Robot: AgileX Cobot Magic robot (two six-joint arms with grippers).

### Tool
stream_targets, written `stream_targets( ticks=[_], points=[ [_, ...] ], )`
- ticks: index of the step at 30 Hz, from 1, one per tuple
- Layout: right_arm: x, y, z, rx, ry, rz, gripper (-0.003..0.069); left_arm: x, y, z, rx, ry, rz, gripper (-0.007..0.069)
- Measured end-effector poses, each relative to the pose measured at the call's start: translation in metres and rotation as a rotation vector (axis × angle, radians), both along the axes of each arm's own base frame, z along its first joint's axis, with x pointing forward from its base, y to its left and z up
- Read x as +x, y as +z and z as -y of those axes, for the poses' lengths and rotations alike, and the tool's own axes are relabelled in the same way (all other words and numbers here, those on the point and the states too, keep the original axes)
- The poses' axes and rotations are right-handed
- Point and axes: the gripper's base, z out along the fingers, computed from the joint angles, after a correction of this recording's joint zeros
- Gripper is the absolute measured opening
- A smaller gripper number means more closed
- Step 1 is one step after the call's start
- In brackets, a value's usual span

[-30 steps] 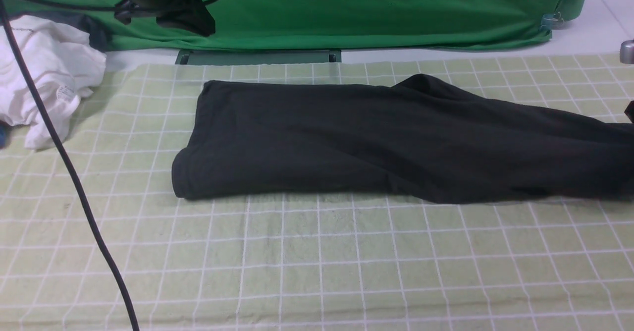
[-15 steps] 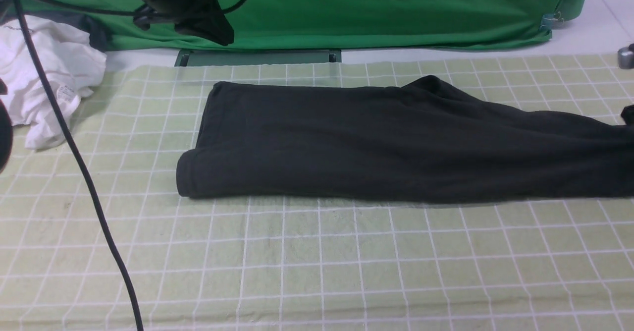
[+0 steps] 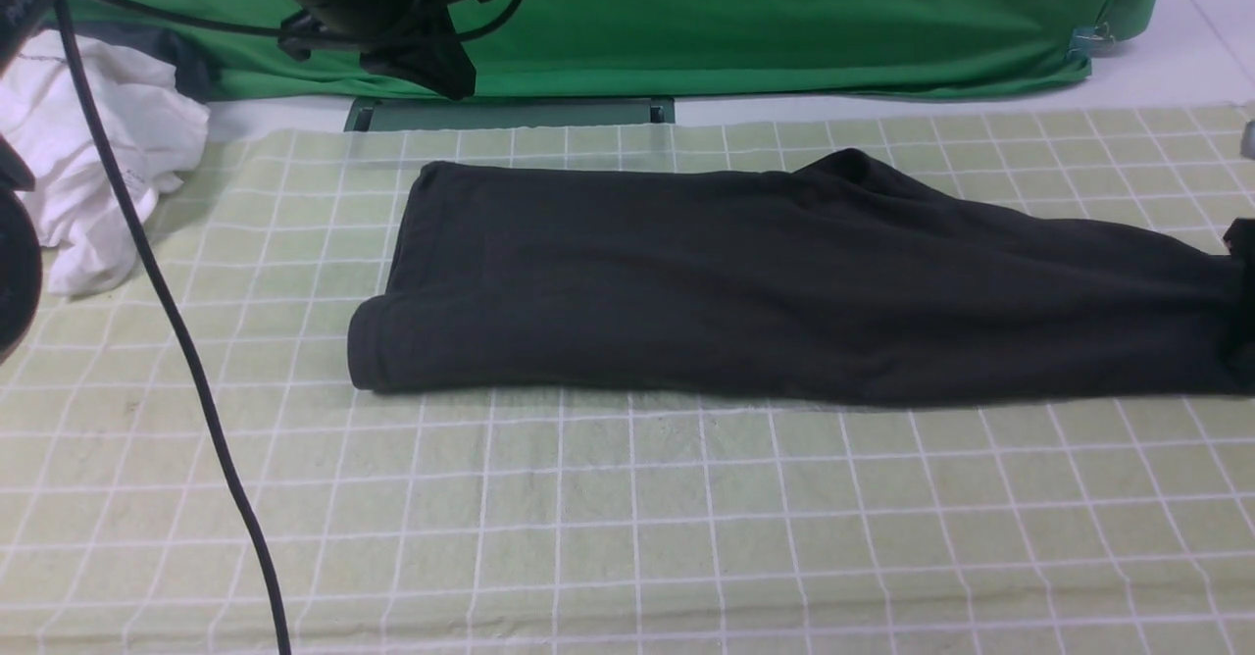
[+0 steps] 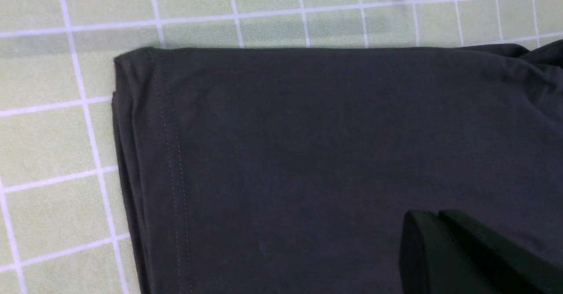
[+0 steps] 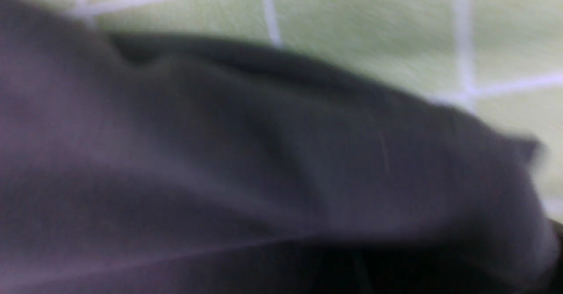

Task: Fold a long-sleeved shirt over a green coffee tablecloth.
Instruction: 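Pull the folded dark garment lengthwise by its ends to straighten it flat on the table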

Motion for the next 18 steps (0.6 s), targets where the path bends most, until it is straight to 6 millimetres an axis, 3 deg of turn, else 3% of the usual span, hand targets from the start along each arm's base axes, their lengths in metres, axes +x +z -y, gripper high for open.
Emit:
stream_targets(
  ticks=[3, 5, 7, 8, 10, 12, 14, 18],
  points=[
    [0.001, -0.001, 0.000, 0.000, 0.021, 0.002, 0.0461, 0.000, 0.000, 0.000, 0.002, 0.000, 0.000, 0.0015],
    [0.001, -0.001, -0.001, 0.002, 0.044, 0.005, 0.0412, 0.000, 0.000, 0.001, 0.001, -0.002, 0.000, 0.0015],
    [0.002, 0.000, -0.004, 0.006, 0.056, 0.007, 0.0317, 0.000, 0.000, 0.001, 0.000, -0.002, 0.000, 0.0015],
    [0.002, 0.000, -0.004, 0.006, 0.057, 0.006, 0.0305, 0.000, 0.000, 0.001, -0.001, -0.001, -0.001, 0.0015],
    [0.005, 0.002, -0.008, 0.013, 0.077, 0.001, 0.0139, -0.001, 0.001, 0.001, -0.008, 0.018, -0.010, 0.0015],
    [0.005, 0.005, -0.010, 0.011, 0.083, 0.004, 0.0064, -0.006, 0.005, 0.001, -0.007, 0.023, -0.012, 0.0015],
    [0.004, 0.009, -0.009, 0.001, 0.089, 0.007, 0.0043, -0.016, 0.010, 0.000, -0.003, 0.023, -0.019, 0.0015],
    [0.001, 0.033, -0.006, -0.051, 0.080, 0.046, 0.0043, -0.071, 0.029, -0.004, 0.060, 0.008, -0.055, 0.0015]
  ],
)
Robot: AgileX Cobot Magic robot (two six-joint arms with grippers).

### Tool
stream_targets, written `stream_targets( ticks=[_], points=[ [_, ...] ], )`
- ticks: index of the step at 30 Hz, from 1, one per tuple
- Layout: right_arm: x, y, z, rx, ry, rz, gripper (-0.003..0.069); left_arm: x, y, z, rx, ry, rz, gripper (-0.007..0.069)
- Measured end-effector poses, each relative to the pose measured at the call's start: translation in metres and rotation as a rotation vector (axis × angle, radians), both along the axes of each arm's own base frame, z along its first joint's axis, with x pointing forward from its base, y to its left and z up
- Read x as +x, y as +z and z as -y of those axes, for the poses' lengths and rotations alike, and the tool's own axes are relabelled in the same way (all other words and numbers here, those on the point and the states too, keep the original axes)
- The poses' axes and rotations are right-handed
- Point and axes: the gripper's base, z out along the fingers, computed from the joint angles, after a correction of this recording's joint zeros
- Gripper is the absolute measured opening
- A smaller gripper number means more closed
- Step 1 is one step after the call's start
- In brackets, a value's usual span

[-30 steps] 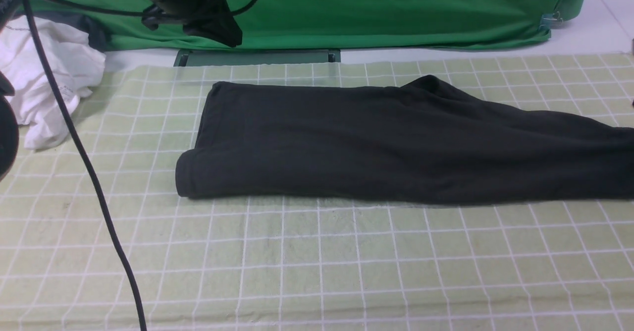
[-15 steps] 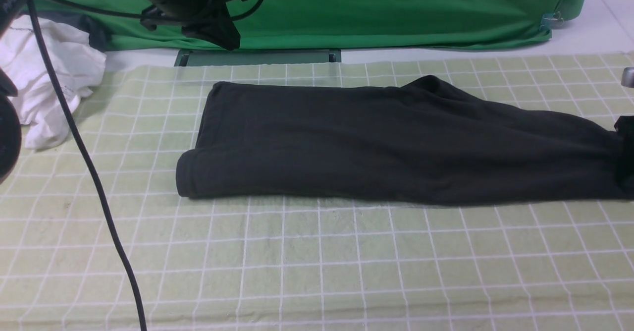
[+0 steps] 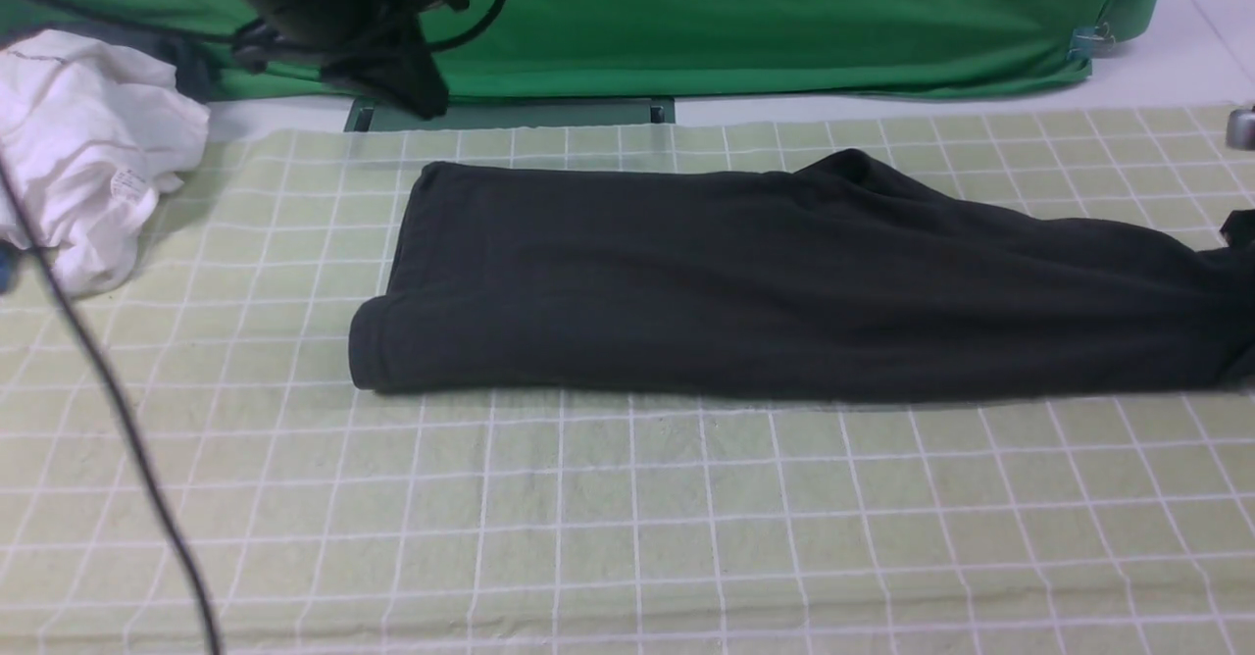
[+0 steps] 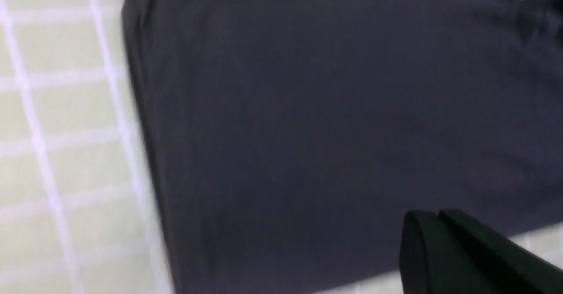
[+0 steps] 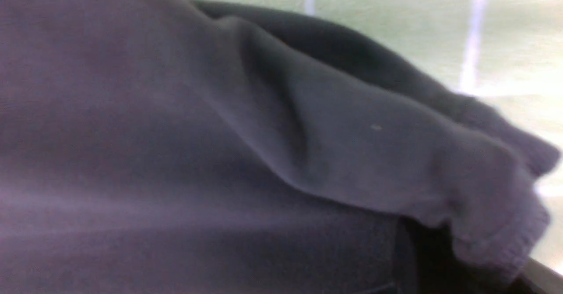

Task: Fold a long-sleeved shirt over a green coffee tablecloth.
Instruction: 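Pull the folded dark garment lengthwise by its ends to straighten it flat on the table, then fold the right end of the dark garment over onto its left end with the right gripper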

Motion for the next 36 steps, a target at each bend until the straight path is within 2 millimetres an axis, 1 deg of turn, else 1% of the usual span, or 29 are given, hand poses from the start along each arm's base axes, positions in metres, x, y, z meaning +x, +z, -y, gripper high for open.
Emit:
stream_targets(
  ticks=[1, 2, 3, 4, 7, 8, 9, 10, 11, 13, 17, 18, 19, 21, 23, 25, 26, 27, 29, 31, 33, 34, 35, 36],
  points=[
    [0.000, 0.005, 0.000, -0.003, -0.003, 0.012, 0.0043, -0.015, -0.006, -0.002, 0.021, 0.001, -0.033, 0.0015],
    [0.000, 0.008, 0.000, -0.006, -0.005, 0.018, 0.0043, -0.022, -0.009, -0.004, 0.036, 0.003, -0.045, 0.0015],
    [-0.001, 0.008, 0.000, -0.006, -0.005, 0.019, 0.0043, -0.025, -0.011, -0.004, 0.038, 0.006, -0.049, 0.0015],
    [-0.001, 0.009, 0.000, -0.006, -0.009, 0.019, 0.0043, -0.034, -0.019, -0.006, 0.052, 0.015, -0.060, 0.0017],
    [-0.001, 0.008, 0.000, -0.008, -0.012, 0.014, 0.0043, -0.041, -0.045, -0.007, 0.065, 0.031, -0.104, 0.0039],
    [-0.001, 0.008, -0.001, -0.008, -0.012, 0.014, 0.0043, -0.041, -0.047, -0.007, 0.066, 0.031, -0.107, 0.0041],
    [-0.001, 0.008, -0.001, -0.009, -0.012, 0.014, 0.0043, -0.042, -0.053, -0.008, 0.069, 0.034, -0.120, 0.0055],
    [0.000, 0.008, -0.004, -0.014, -0.008, 0.013, 0.0043, -0.043, -0.065, -0.008, 0.078, 0.036, -0.143, 0.0088],
    [0.000, 0.008, -0.005, -0.015, -0.005, 0.012, 0.0043, -0.043, -0.070, -0.009, 0.087, 0.040, -0.152, 0.0115],
    [0.001, 0.008, -0.008, -0.016, 0.002, 0.013, 0.0043, -0.042, -0.080, -0.012, 0.114, 0.065, -0.165, 0.0171],
    [0.001, 0.008, -0.011, -0.019, 0.004, 0.011, 0.0043, -0.036, -0.100, -0.019, 0.180, 0.144, -0.175, 0.0323],
    [0.001, 0.008, -0.011, -0.019, 0.005, 0.011, 0.0043, -0.035, -0.102, -0.019, 0.182, 0.146, -0.177, 0.0330],
    [0.002, 0.008, -0.012, -0.020, 0.005, 0.011, 0.0043, -0.032, -0.110, -0.019, 0.177, 0.154, -0.179, 0.0387],
    [0.002, 0.008, -0.012, -0.020, 0.004, 0.011, 0.0043, -0.028, -0.118, -0.016, 0.141, 0.164, -0.189, 0.0448],
    [0.002, 0.008, -0.012, -0.019, 0.003, 0.012, 0.0043, -0.026, -0.123, -0.014, 0.120, 0.165, -0.201, 0.0480],
    [0.002, 0.008, -0.012, -0.019, 0.003, 0.012, 0.0043, -0.025, -0.132, -0.013, 0.111, 0.165, -0.227, 0.0494],
    [0.002, 0.008, -0.012, -0.019, 0.003, 0.012, 0.0043, -0.024, -0.137, -0.012, 0.112, 0.162, -0.247, 0.0493],
    [0.002, 0.008, -0.012, -0.019, 0.003, 0.012, 0.0043, -0.025, -0.143, -0.012, 0.114, 0.159, -0.277, 0.0477],
    [0.002, 0.008, -0.012, -0.019, 0.003, 0.011, 0.0043, -0.025, -0.152, -0.012, 0.117, 0.157, -0.313, 0.0429],
    [0.002, 0.008, -0.012, -0.019, 0.003, 0.011, 0.0043, -0.024, -0.159, -0.012, 0.116, 0.159, -0.332, 0.0351],
    [0.002, 0.008, -0.012, -0.019, 0.003, 0.012, 0.0043, -0.024, -0.160, -0.011, 0.105, 0.163, -0.336, 0.0258],
    [0.002, 0.008, -0.012, -0.019, 0.003, 0.011, 0.0043, -0.024, -0.159, -0.010, 0.103, 0.158, -0.337, 0.0169],
    [0.002, 0.008, -0.012, -0.019, 0.003, 0.011, 0.0043, -0.024, -0.160, -0.010, 0.105, 0.149, -0.342, 0.0111],
    [0.002, 0.008, -0.012, -0.019, 0.003, 0.011, 0.0043, -0.025, -0.160, -0.010, 0.107, 0.140, -0.348, 0.0074]
  ],
)
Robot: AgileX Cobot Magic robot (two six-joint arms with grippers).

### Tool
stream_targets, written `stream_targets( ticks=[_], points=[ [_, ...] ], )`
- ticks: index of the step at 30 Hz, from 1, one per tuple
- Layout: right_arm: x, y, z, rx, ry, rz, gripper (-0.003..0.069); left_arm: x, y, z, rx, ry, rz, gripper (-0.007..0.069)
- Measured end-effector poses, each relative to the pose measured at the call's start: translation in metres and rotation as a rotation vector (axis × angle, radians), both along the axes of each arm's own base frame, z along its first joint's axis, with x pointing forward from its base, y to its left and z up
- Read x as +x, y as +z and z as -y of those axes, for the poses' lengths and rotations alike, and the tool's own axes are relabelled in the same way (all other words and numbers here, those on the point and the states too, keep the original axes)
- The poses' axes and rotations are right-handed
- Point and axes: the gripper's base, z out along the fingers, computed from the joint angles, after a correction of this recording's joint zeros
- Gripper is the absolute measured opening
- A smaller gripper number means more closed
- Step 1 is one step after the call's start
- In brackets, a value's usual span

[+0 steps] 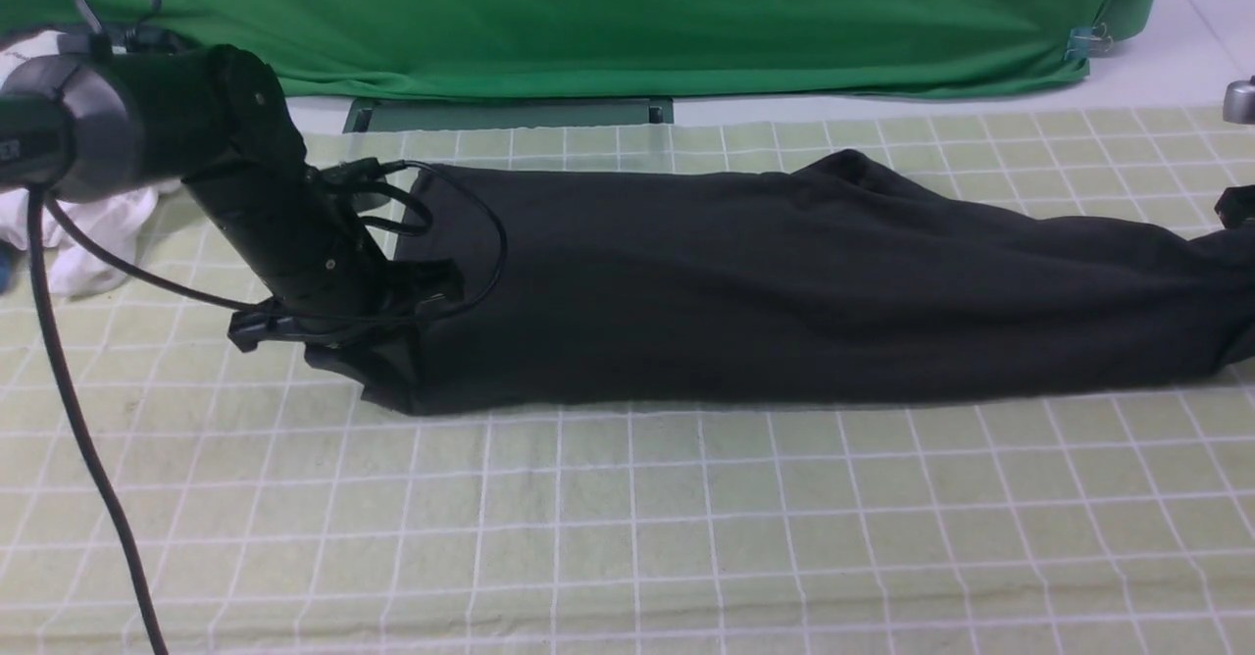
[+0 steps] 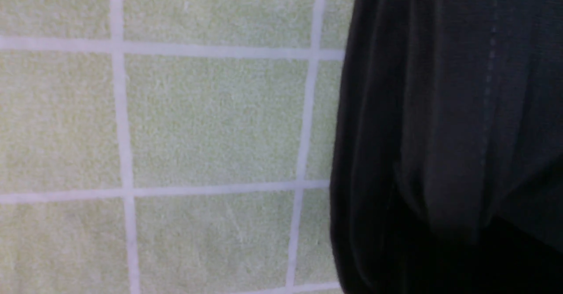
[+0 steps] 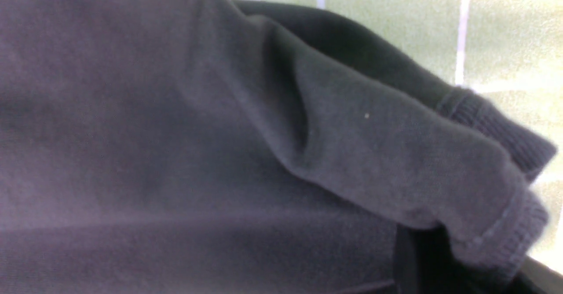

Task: Fold a long-sleeved shirt over a green coffee tablecloth.
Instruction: 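Fold the right end of the dark garment over onto its left end with the right gripper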

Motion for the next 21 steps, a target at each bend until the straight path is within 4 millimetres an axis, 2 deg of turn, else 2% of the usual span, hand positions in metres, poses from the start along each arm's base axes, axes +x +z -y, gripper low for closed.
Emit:
stream_targets(
  ticks=[4, 7, 10, 12, 15, 19, 21],
  points=[
    [-0.009, 0.002, -0.002, 0.002, 0.002, -0.012, 0.0043, -0.007, 0.004, 0.000, 0.005, -0.042, -0.049, 0.0041],
    [-0.026, 0.009, -0.005, -0.005, 0.006, -0.030, 0.0043, -0.021, 0.011, -0.001, 0.001, -0.060, -0.089, 0.0041],
    [-0.055, 0.017, -0.008, -0.004, 0.002, -0.064, 0.0043, -0.049, 0.028, 0.000, 0.003, -0.080, -0.084, 0.0041],
    [-0.065, 0.020, -0.009, -0.002, -0.004, -0.071, 0.0043, -0.059, 0.034, 0.001, 0.003, -0.084, -0.078, 0.0041],
    [-0.098, 0.032, -0.007, -0.002, -0.029, -0.081, 0.0043, -0.093, 0.047, 0.006, -0.002, -0.091, -0.036, 0.0041],
    [-0.137, 0.041, -0.007, -0.020, -0.042, -0.090, 0.0043, -0.129, 0.041, 0.013, -0.016, -0.081, -0.006, 0.0041],
    [-0.146, 0.045, -0.008, -0.027, -0.045, -0.071, 0.0043, -0.138, 0.034, 0.015, -0.017, -0.076, 0.003, 0.0043]
  ],
)
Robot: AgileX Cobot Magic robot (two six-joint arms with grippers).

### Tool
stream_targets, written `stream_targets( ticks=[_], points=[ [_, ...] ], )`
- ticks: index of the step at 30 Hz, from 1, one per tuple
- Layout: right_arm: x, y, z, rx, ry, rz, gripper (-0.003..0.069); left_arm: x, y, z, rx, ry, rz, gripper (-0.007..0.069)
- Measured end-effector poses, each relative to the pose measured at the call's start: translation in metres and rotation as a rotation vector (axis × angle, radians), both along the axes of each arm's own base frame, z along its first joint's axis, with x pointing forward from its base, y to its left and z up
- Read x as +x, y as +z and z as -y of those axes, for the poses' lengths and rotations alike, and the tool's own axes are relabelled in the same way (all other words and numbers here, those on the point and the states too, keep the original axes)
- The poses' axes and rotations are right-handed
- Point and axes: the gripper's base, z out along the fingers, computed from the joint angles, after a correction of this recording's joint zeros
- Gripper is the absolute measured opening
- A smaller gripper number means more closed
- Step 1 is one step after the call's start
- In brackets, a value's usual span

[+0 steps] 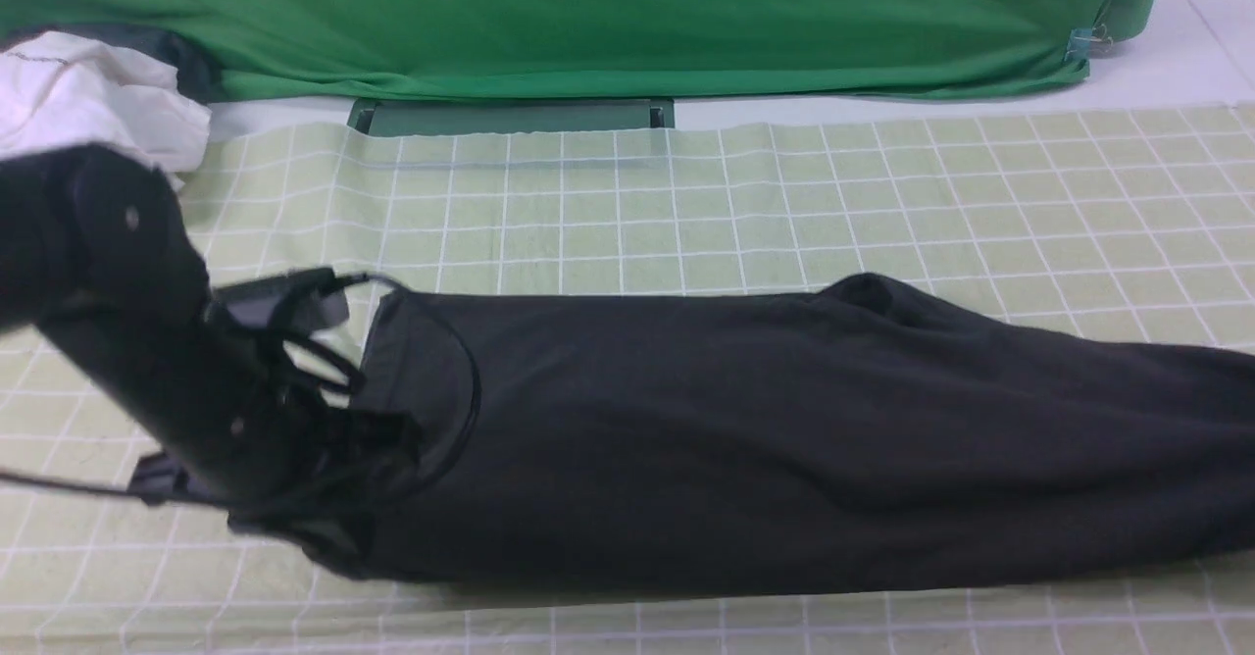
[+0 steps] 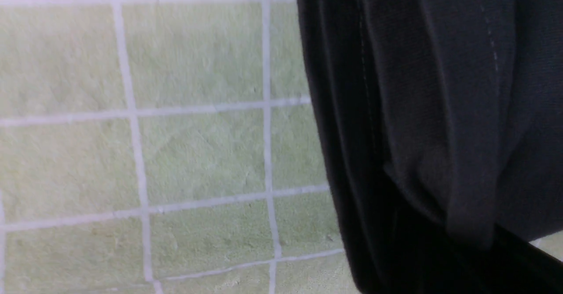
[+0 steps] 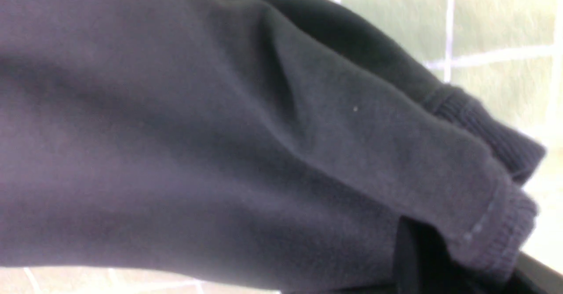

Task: Fold a long-sleeved shirt over a green coffee tablecloth.
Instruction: 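Fold the right end of the dark garment over onto its left end with the right gripper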

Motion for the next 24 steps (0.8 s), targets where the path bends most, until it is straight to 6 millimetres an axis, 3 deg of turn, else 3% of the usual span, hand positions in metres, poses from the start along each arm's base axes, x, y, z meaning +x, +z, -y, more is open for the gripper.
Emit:
stream_targets(
  ticks=[5, 9, 10, 13, 18, 20, 21, 24],
  points=[
    [-0.013, 0.017, -0.003, -0.024, -0.002, 0.071, 0.0043, -0.018, -0.022, 0.005, 0.012, 0.016, -0.024, 0.0098],
    [-0.016, 0.025, -0.004, -0.032, -0.005, 0.097, 0.0043, -0.018, -0.019, 0.004, 0.033, -0.016, -0.029, 0.0188],
    [-0.017, 0.029, -0.005, -0.031, -0.009, 0.104, 0.0043, -0.014, -0.012, 0.003, 0.058, -0.042, -0.029, 0.0248],
    [-0.015, 0.044, -0.008, -0.005, -0.021, 0.147, 0.0043, -0.004, 0.004, 0.000, 0.111, -0.070, -0.007, 0.0336],
    [-0.010, 0.078, -0.023, 0.094, -0.034, 0.287, 0.0043, 0.015, 0.036, -0.001, 0.147, -0.074, 0.060, 0.0430],
    [-0.008, 0.089, -0.042, 0.145, -0.010, 0.349, 0.0043, 0.026, 0.055, 0.001, 0.136, -0.047, 0.113, 0.0450],
    [-0.006, 0.094, -0.061, 0.175, 0.015, 0.380, 0.0043, 0.034, 0.071, 0.003, 0.126, -0.041, 0.168, 0.0454],
    [-0.002, 0.098, -0.087, 0.208, 0.060, 0.409, 0.0043, 0.043, 0.089, 0.003, 0.116, -0.029, 0.232, 0.0455]
  ],
)
